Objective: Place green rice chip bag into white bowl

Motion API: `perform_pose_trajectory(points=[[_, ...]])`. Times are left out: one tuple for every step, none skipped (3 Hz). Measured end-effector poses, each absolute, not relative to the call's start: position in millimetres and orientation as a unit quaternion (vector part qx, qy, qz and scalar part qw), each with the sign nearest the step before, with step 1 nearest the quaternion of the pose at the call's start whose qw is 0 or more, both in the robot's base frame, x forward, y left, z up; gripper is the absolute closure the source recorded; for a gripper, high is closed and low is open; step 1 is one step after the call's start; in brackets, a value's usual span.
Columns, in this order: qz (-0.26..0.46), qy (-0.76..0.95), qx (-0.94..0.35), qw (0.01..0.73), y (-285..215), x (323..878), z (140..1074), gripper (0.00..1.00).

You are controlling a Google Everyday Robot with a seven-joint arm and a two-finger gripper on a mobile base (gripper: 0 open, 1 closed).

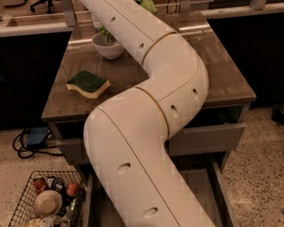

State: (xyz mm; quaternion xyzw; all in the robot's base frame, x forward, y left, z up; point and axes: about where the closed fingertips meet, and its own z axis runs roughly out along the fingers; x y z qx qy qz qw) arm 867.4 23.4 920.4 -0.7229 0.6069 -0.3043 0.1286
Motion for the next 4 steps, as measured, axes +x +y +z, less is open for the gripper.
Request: perform_pose_trajectory(points=[[-0.304, 0.606, -0.723, 0.128, 23.3, 868.8, 917.2, 0.29], [-0.304, 0.606, -0.724, 0.127, 23.2, 870.1, 914.2, 0.07], [-0.304, 0.606, -0.724, 0.126, 23.0, 871.2, 911.6, 0.0], [-0.304, 0.606, -0.724, 0.126, 23.0, 871.2, 911.5, 0.0]])
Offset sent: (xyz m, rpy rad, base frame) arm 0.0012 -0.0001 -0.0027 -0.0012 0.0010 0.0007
